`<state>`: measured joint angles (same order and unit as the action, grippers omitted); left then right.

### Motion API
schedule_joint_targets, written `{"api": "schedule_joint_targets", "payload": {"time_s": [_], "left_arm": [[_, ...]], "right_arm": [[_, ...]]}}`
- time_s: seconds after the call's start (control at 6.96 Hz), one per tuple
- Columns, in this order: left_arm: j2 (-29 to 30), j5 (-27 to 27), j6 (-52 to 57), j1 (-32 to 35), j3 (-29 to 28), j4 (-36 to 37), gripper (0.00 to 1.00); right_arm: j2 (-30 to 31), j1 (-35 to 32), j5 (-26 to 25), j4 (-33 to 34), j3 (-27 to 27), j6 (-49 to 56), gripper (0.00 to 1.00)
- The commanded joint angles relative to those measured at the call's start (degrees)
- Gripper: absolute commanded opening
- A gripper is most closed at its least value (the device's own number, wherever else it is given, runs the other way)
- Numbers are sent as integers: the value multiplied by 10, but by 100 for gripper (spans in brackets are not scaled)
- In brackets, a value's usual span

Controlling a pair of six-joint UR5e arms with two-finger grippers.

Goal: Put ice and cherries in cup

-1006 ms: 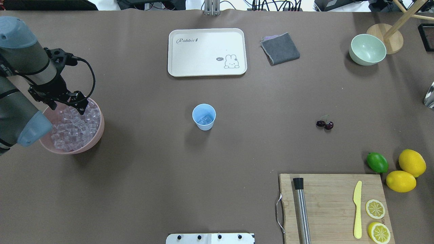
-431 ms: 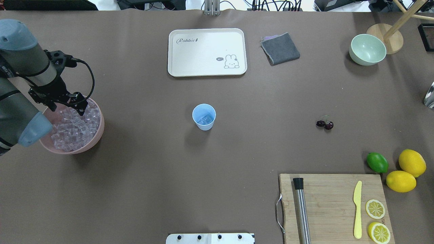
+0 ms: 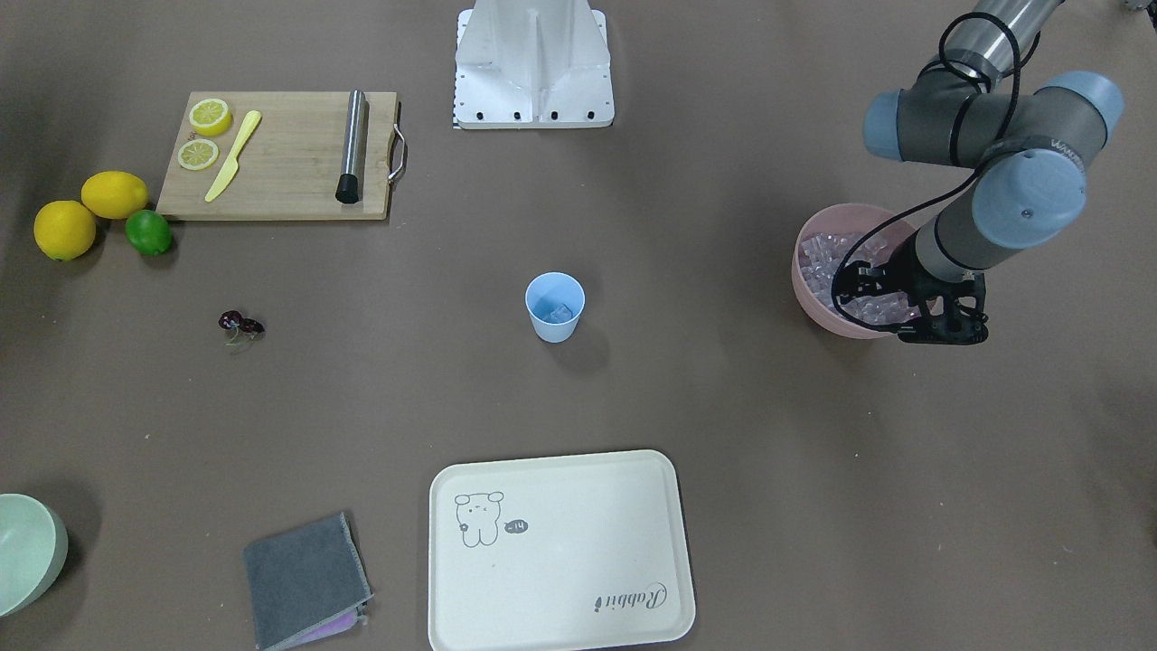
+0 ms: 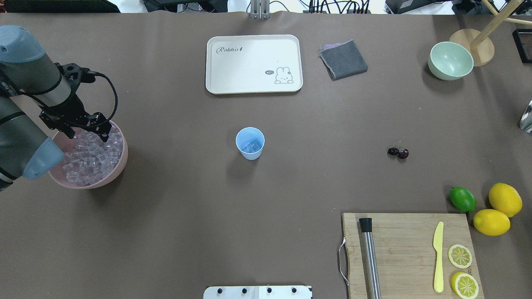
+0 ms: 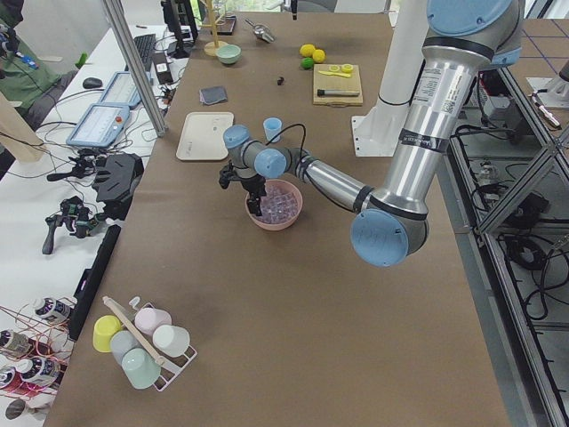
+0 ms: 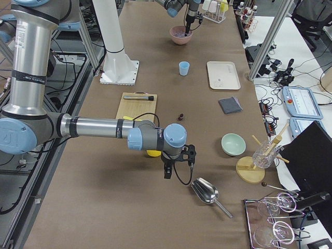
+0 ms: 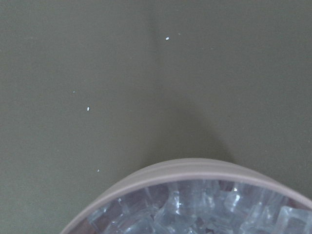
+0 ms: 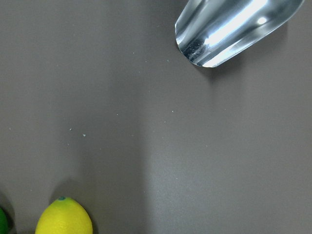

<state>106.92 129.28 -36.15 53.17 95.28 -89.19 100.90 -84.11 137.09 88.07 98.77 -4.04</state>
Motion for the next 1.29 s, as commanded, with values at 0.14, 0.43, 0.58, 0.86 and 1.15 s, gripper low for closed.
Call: {"api": "schedule_joint_targets", "payload": {"time_s": [0.14,0.43,0.58,0.86,1.15], "left_arm": [[0,2,-6,0,-7,-8,96],[0,2,-7,0,-15,-16,95],[2,2,-7,0,-17,-16,96],[4,2,-14,0,-17,-16,96],[5,3,-18,0,-18,-19,96]], "right_arm": [[0,0,0,0,-1,0,100],[0,0,0,0,-1,0,100],[0,0,0,0,-1,0,100],[0,0,0,0,-1,0,100],[0,0,-2,0,-1,0,100]]}}
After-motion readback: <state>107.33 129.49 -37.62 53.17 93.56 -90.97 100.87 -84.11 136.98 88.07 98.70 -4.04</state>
